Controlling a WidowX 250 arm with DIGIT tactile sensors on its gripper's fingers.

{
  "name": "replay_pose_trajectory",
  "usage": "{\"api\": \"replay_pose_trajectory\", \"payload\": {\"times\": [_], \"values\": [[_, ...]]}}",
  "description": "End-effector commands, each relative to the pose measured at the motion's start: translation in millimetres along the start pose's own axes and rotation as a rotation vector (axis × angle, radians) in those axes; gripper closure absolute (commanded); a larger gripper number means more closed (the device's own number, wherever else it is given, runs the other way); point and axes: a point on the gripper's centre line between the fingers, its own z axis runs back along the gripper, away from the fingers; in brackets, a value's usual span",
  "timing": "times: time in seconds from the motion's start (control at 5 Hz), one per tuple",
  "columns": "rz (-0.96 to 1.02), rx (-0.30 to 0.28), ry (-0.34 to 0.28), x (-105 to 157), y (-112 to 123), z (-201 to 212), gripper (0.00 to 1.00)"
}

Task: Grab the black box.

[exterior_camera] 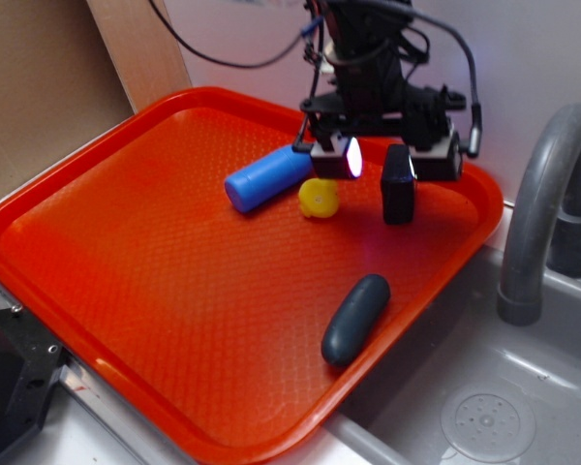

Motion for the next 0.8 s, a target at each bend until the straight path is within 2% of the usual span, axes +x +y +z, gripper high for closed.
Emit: {"api": "replay_pose_trajectory", "payload": {"times": [0.0,0.2,0.4,0.6], "values": [[-0.096,-0.120,-0.040,19.0,-14.1,-11.2,0.00],[-0.103,-0.086,-0.037,27.5,-13.2,-18.3,1.00],[-0.162,-0.065,-0.014,29.1,-9.9,-1.5,1.00],[-0.167,-0.068,-0.018,26.2,9.4,45.8,1.00]]}}
